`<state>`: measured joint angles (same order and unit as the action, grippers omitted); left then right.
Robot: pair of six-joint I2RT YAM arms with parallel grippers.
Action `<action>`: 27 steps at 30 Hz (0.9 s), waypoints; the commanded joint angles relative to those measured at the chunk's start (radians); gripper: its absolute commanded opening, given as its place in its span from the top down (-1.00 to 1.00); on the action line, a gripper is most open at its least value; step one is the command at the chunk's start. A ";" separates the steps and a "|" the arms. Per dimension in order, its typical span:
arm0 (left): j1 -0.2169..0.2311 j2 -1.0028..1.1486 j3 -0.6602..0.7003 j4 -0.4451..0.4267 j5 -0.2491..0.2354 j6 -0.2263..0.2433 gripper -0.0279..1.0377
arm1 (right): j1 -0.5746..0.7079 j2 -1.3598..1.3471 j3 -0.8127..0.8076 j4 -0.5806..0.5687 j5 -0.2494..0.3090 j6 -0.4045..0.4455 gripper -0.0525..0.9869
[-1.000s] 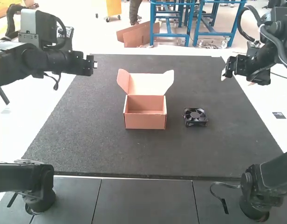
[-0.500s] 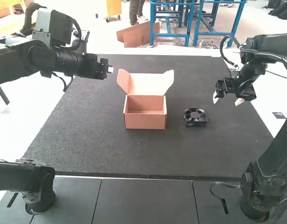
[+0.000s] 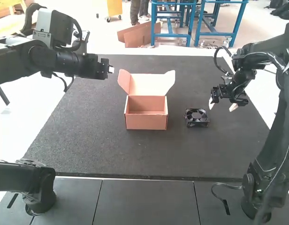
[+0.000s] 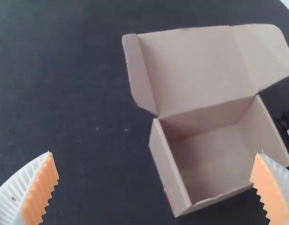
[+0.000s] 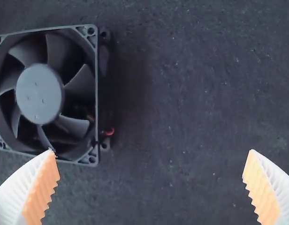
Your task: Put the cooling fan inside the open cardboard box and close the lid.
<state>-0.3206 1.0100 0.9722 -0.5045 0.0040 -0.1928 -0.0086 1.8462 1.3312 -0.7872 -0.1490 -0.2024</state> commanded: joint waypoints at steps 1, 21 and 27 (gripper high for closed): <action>0.011 0.006 0.054 0.006 0.007 -0.017 -0.87 | 0.029 0.033 0.031 0.000 -0.026 0.003 -0.84; 0.015 0.019 0.094 -0.008 0.007 -0.033 -0.87 | 0.045 0.145 0.062 0.072 0.039 0.024 -0.84; 0.015 0.019 0.100 -0.012 0.007 -0.034 -0.87 | 0.045 0.168 0.062 0.078 0.046 0.024 -0.84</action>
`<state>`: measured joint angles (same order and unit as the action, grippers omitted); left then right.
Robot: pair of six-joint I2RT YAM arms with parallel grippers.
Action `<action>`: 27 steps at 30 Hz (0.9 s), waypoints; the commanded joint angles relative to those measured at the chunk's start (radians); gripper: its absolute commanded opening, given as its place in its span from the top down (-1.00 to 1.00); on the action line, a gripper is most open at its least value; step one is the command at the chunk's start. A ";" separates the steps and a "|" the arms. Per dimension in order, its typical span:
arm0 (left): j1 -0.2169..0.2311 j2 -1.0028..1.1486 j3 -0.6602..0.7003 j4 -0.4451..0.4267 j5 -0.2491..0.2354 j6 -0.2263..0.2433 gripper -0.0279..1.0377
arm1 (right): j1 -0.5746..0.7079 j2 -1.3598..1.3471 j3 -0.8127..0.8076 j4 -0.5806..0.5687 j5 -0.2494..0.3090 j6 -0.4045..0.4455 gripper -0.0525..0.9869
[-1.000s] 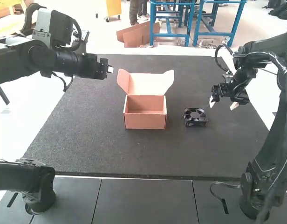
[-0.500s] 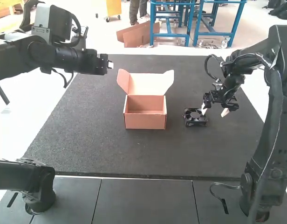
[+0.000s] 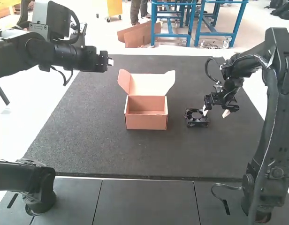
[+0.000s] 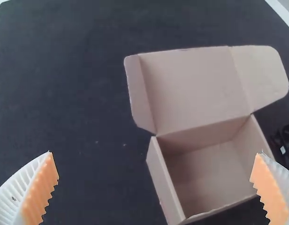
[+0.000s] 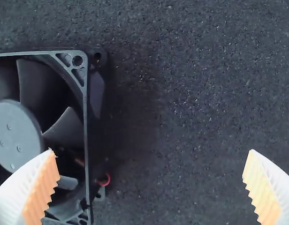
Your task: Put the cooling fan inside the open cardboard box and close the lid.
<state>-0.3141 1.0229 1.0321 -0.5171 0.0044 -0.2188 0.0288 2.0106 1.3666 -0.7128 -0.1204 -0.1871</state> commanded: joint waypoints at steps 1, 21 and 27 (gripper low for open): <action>0.009 0.006 0.042 0.000 0.005 -0.008 -0.87 | 0.008 0.008 0.026 0.007 0.019 0.009 -0.84; 0.009 0.006 0.068 -0.018 0.005 -0.017 -0.87 | 0.017 0.109 0.083 -0.017 0.051 0.012 -0.48; 0.009 0.006 0.068 -0.017 0.005 -0.016 -0.87 | 0.034 0.111 0.080 -0.066 0.028 0.012 -0.04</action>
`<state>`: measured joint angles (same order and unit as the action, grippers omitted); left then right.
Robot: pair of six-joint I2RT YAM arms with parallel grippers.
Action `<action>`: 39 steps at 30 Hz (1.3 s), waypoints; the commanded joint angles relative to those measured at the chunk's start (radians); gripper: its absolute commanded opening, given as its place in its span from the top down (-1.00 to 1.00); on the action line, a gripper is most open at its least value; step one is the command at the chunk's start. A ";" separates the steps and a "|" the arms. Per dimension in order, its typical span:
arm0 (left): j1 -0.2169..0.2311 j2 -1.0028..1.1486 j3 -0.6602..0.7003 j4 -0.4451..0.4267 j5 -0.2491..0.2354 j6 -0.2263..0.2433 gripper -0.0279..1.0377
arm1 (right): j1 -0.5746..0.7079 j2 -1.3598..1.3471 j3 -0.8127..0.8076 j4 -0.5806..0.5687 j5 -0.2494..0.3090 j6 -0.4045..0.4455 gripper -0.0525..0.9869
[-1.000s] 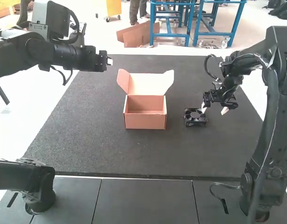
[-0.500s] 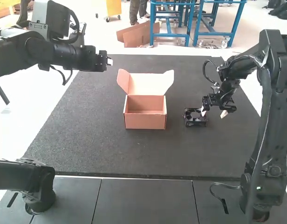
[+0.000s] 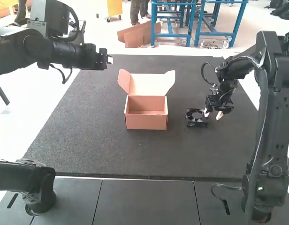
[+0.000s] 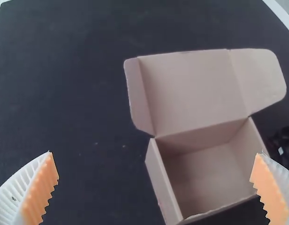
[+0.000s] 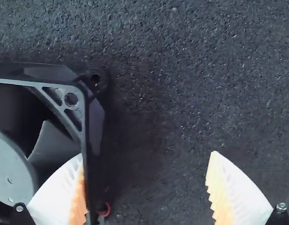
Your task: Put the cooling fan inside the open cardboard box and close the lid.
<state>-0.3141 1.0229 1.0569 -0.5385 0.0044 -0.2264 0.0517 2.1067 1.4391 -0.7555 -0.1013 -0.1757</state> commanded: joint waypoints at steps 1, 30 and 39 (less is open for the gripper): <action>0.009 0.006 0.043 0.003 0.005 -0.010 -0.87 | 0.013 0.015 0.006 -0.025 0.006 0.002 0.04; 0.006 0.003 -0.031 -0.015 -0.003 -0.008 -0.87 | 0.077 -0.481 -0.034 -0.033 -0.136 0.380 0.93; 0.009 0.000 -0.058 -0.012 -0.021 -0.008 -0.87 | 0.217 -0.631 -0.037 -0.153 -0.198 0.496 0.93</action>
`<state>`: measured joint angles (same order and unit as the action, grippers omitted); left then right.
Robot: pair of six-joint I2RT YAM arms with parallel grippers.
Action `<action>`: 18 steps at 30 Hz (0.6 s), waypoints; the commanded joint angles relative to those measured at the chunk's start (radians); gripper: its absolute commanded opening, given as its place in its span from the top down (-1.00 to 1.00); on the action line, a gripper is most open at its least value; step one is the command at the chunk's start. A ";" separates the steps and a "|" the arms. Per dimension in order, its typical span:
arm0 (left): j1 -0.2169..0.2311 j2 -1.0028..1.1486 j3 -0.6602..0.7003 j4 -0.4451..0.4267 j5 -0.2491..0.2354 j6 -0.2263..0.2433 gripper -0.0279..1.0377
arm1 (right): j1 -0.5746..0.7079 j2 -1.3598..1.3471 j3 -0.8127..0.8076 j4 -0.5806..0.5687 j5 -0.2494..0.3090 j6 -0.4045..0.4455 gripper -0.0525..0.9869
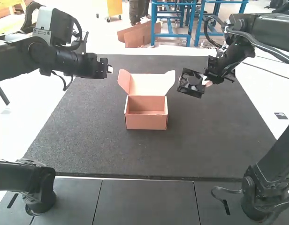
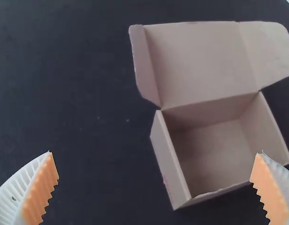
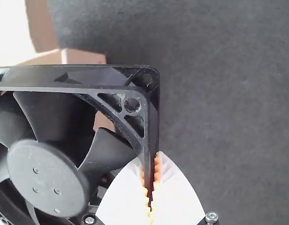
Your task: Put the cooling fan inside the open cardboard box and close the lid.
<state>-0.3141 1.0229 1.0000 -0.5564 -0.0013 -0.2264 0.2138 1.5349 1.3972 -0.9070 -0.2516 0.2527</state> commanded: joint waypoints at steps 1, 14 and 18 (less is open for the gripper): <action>0.009 0.000 -0.001 0.006 -0.017 -0.008 -0.87 | 0.084 -0.068 0.003 -0.006 -0.046 0.077 0.93; 0.009 -0.003 0.000 0.000 -0.034 -0.008 -0.87 | 0.364 -0.048 -0.014 -0.018 -0.003 0.154 0.91; 0.009 -0.003 0.005 -0.019 -0.037 -0.008 -0.87 | 0.381 0.004 -0.006 0.010 0.017 0.151 0.91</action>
<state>-0.3141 1.0229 0.9997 -0.5716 -0.0273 -0.2264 0.5827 1.5085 1.3918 -0.9134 -0.2523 0.3862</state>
